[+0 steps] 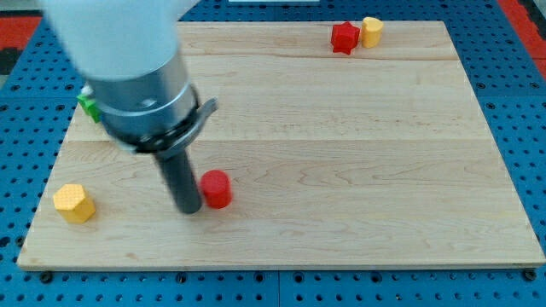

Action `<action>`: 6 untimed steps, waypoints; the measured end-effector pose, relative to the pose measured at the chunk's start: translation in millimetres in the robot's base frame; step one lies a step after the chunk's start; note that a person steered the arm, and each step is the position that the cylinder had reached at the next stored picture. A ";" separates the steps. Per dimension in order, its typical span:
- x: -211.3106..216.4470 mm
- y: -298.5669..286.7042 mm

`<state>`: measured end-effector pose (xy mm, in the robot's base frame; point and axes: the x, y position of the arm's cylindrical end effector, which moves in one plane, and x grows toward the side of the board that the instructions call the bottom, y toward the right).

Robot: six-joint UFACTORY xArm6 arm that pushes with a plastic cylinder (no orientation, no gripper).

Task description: Move red circle to the red star

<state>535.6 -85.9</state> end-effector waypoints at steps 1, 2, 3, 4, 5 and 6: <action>-7.3 71.3; -21.7 107.2; -60.7 101.4; -71.8 91.8; -111.0 86.7; -129.1 77.0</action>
<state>406.5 -8.9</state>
